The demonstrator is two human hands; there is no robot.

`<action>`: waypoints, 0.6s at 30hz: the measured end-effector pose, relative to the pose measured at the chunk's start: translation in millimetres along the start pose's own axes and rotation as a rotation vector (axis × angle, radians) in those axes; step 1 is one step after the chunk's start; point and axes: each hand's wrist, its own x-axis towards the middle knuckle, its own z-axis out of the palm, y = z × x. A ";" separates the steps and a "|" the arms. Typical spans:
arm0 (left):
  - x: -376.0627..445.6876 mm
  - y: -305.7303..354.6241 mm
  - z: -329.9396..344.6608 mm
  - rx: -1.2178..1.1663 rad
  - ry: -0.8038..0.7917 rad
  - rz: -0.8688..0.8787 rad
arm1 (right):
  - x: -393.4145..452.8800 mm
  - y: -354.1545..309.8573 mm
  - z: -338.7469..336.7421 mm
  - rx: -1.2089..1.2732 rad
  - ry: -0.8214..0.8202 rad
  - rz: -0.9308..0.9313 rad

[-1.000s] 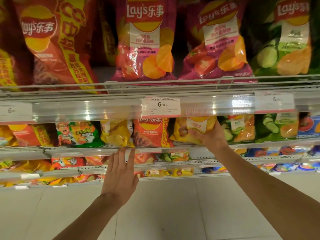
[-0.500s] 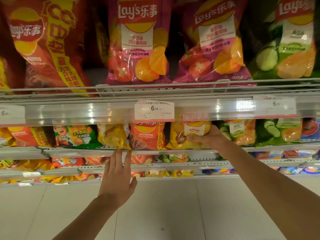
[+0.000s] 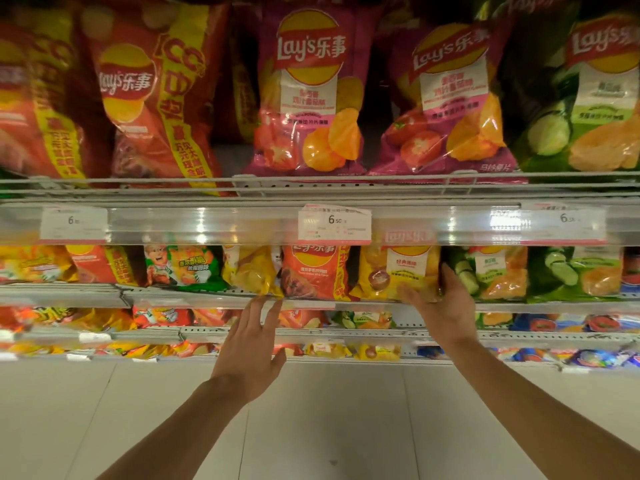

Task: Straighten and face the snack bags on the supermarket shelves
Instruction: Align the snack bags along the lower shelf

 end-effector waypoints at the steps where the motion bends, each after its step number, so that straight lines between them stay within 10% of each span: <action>1: -2.1 -3.0 -2.4 -0.039 0.014 0.000 | -9.7 -0.9 1.5 -0.031 0.083 -0.006; 6: -0.3 -28.0 -16.0 -0.342 0.210 -0.087 | -51.9 -25.8 24.7 -0.011 0.341 -0.130; 18: 79.8 -81.9 -47.9 -0.788 0.219 -0.222 | -23.1 -97.1 129.9 0.197 -0.053 0.054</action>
